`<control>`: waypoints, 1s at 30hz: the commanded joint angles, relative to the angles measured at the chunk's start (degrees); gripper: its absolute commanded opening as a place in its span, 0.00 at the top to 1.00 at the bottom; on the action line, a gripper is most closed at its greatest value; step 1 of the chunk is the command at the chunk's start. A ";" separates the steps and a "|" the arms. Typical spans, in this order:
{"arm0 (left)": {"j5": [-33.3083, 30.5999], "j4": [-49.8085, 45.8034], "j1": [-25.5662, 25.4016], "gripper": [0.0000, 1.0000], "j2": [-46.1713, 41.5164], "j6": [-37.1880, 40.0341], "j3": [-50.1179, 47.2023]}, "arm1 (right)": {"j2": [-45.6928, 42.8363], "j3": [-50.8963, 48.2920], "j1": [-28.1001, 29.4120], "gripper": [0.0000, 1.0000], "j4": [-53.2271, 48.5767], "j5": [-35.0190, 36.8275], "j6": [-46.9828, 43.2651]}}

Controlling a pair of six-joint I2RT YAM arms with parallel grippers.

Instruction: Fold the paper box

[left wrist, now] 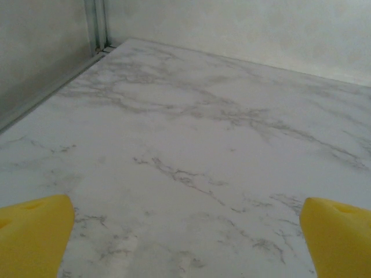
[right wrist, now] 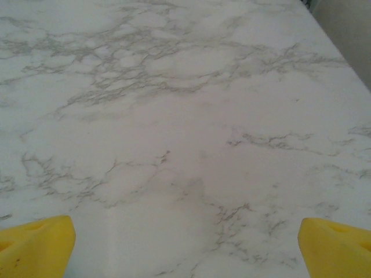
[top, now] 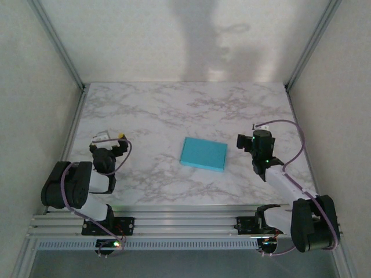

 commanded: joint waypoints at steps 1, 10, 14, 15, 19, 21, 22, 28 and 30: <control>2.61 0.95 1.41 0.01 -0.12 -0.03 3.28 | 2.07 -0.89 -1.23 0.01 6.62 3.04 -2.85; 2.43 1.39 1.40 0.01 -0.05 0.04 3.12 | 15.48 -8.07 -4.06 0.01 36.70 -6.29 -6.66; 2.44 1.36 1.25 0.01 -0.07 0.02 3.14 | 23.56 -10.64 -5.75 0.01 48.82 -13.13 -7.30; 2.39 1.41 1.27 0.01 -0.04 0.04 3.13 | 23.13 -10.47 -5.97 0.01 47.12 -13.55 -6.96; 2.40 1.37 1.24 0.01 -0.04 0.08 3.12 | 22.50 -6.82 -7.65 0.01 39.44 -10.06 -3.62; 2.36 1.38 1.25 0.01 -0.03 0.12 3.14 | 22.81 -7.15 -7.52 0.01 40.53 -8.13 -3.12; 2.40 1.36 1.25 0.01 -0.06 0.10 3.16 | 22.75 -6.87 -7.43 0.01 39.90 -8.10 -3.22; 2.35 1.36 1.25 0.01 -0.03 0.08 3.12 | 22.31 -10.69 -10.22 0.01 46.46 -27.25 -6.82; 2.43 1.37 1.29 0.01 -0.07 0.12 3.16 | 22.38 -10.50 -10.27 0.01 46.42 -28.72 -7.30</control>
